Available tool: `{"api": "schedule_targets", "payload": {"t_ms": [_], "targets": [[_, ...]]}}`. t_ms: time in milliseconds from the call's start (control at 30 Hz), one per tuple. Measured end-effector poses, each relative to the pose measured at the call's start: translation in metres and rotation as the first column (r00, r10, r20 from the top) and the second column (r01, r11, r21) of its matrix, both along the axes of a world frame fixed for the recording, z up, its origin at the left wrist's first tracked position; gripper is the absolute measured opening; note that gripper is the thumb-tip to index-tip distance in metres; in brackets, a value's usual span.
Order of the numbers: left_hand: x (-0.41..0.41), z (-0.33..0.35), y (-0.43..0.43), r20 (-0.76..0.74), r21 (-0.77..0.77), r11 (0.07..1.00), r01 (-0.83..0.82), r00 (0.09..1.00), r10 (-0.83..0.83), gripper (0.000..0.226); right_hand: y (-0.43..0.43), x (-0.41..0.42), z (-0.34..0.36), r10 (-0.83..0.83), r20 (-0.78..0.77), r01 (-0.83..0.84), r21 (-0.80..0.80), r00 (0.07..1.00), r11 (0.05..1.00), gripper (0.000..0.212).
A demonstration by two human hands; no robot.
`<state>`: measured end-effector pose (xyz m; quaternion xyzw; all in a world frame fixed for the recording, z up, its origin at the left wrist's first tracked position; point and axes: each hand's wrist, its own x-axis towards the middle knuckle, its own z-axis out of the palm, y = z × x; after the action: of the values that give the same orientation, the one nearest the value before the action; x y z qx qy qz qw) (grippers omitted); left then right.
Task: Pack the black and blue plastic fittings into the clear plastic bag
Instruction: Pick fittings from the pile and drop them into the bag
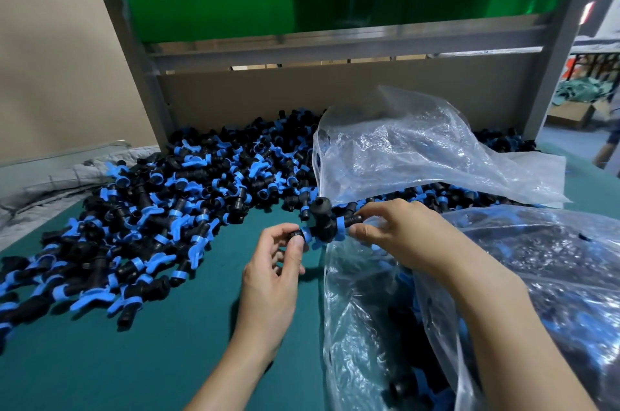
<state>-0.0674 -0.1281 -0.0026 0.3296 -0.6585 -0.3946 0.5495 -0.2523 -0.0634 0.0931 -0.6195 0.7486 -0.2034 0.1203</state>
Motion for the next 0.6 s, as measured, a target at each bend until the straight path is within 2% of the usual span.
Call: {"api": "schedule_targets", "payload": {"t_ms": [100,267,400,467,600], "targets": [[0.001,-0.001,-0.001,0.012,0.019,1.0,0.004,1.0,-0.004,0.01,0.002,-0.001,0.001,-0.009,0.04,0.01,-0.017,0.999,1.0,0.039],[0.002,-0.001,-0.001,0.061,0.029,0.999,-0.027,0.998,0.026,0.026,0.001,-0.001,0.002,-0.001,0.038,0.002,-0.018,0.999,1.0,0.022],[0.003,0.002,-0.006,-0.02,0.239,0.962,-0.13,0.99,0.139,0.049,0.002,-0.001,0.005,-0.005,0.032,0.006,-0.055,0.999,0.998,0.02],[0.007,0.003,-0.009,0.002,0.296,0.93,-0.217,0.974,0.227,0.053,0.003,-0.001,0.007,-0.004,0.048,0.008,-0.08,0.999,0.997,0.018],[0.01,0.005,-0.01,0.013,0.356,0.895,-0.268,0.959,0.282,0.052,0.003,0.0,0.007,0.005,0.052,0.0,-0.093,0.999,0.996,0.017]]}}
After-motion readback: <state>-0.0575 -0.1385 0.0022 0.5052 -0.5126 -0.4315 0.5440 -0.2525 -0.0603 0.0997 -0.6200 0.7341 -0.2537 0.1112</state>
